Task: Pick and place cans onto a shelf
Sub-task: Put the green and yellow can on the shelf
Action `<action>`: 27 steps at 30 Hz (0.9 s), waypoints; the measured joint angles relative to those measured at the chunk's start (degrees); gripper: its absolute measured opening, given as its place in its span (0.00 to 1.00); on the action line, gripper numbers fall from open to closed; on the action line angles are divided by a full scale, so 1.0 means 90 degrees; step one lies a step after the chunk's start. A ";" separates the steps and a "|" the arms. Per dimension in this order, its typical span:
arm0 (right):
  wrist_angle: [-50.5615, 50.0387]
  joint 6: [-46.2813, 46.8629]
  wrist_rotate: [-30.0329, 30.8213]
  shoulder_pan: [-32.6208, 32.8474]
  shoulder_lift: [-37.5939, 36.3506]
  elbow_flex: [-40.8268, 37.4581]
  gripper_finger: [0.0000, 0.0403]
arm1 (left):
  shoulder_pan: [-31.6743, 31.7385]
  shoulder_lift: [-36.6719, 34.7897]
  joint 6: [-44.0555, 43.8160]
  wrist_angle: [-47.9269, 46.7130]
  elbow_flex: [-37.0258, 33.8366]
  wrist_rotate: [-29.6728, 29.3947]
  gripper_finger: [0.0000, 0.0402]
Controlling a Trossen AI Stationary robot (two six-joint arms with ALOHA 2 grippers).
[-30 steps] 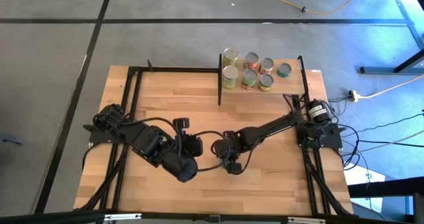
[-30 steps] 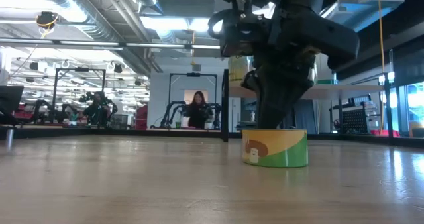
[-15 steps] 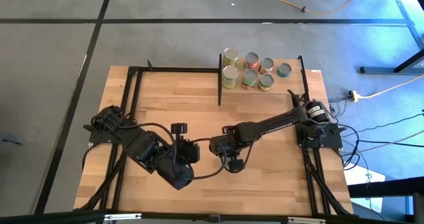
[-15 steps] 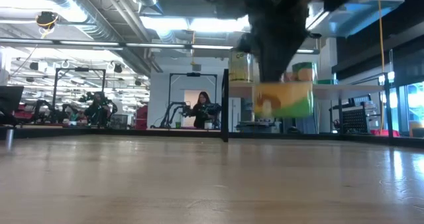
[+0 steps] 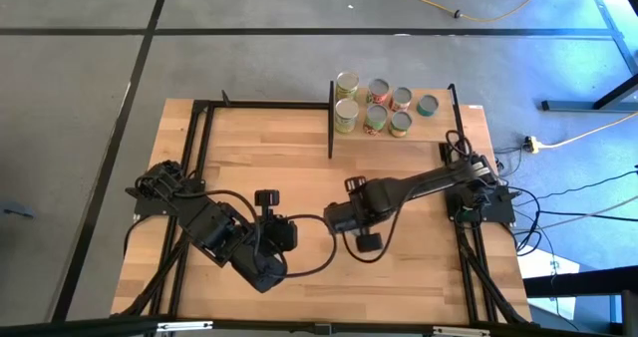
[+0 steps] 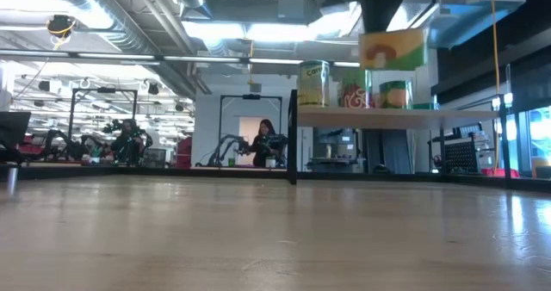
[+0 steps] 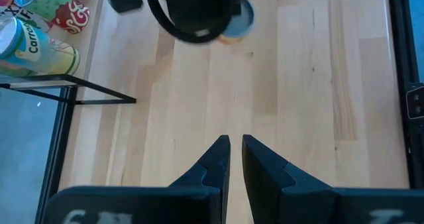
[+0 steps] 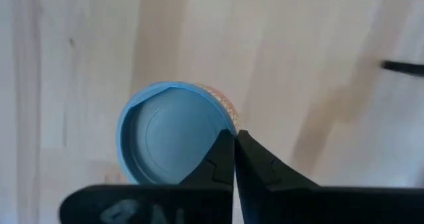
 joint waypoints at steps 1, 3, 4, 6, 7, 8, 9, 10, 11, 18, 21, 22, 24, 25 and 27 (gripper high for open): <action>-0.0218 0.0020 0.0073 0.0008 -0.0002 0.0104 0.00 | 0.0000 0.0000 0.0000 0.0000 0.0000 0.0000 0.08; -0.0600 0.0135 0.0175 0.0010 -0.0003 0.0266 0.00 | 0.0000 0.0000 0.0000 0.0000 0.0000 -0.0001 0.08; -0.0650 0.0168 0.0215 0.0005 -0.0010 0.0309 0.00 | 0.0001 0.0000 0.0000 0.0000 0.0000 0.0000 0.08; -0.0595 0.0166 0.0203 0.0001 -0.0100 0.0270 0.00 | 0.0002 0.0000 0.0000 0.0001 0.0000 0.0000 0.08; -0.0629 0.0163 0.0129 0.0001 -0.0145 0.0265 0.00 | 0.0002 0.0000 0.0000 0.0000 0.0000 0.0000 0.08; -0.0635 0.0162 0.0073 0.0001 -0.0199 0.0265 0.00 | 0.0002 0.0000 0.0000 0.0000 0.0000 -0.0001 0.08; -0.0631 0.0164 0.0054 0.0004 -0.0258 0.0265 0.00 | 0.0002 0.0000 0.0000 0.0002 0.0000 0.0000 0.08; -0.0629 0.0168 0.0054 0.0006 -0.0318 0.0265 0.00 | 0.0002 0.0000 0.0000 0.0000 -0.0002 0.0000 0.08; -0.0620 0.0168 0.0057 0.0008 -0.0391 0.0261 0.00 | 0.0002 0.0000 0.0000 0.0000 -0.0002 0.0000 0.08; -0.0620 0.0374 0.0354 0.0003 -0.1184 0.0258 0.00 | 0.0003 0.0000 0.0001 0.0000 -0.0002 0.0000 0.08; -0.0596 0.0611 0.0659 -0.0029 -0.1604 0.0162 0.00 | 0.0026 0.0000 0.0002 0.0000 -0.0002 -0.0017 0.08; -0.0606 0.0699 0.0700 -0.0064 -0.1776 0.0069 0.00 | 0.0044 0.0000 0.0002 0.0002 -0.0002 -0.0041 0.08; -0.0605 0.0922 0.0777 -0.0153 -0.2137 -0.0243 0.00 | 0.0092 0.0000 0.0002 0.0000 -0.0002 -0.0091 0.08; -0.0610 0.1035 0.0839 -0.0200 -0.2322 -0.0449 0.00 | 0.0124 0.0000 0.0002 0.0000 -0.0002 -0.0115 0.08; -0.0611 0.1337 0.1007 -0.0265 -0.2742 -0.0931 0.00 | 0.0186 0.0000 0.0004 0.0000 -0.0002 -0.0168 0.08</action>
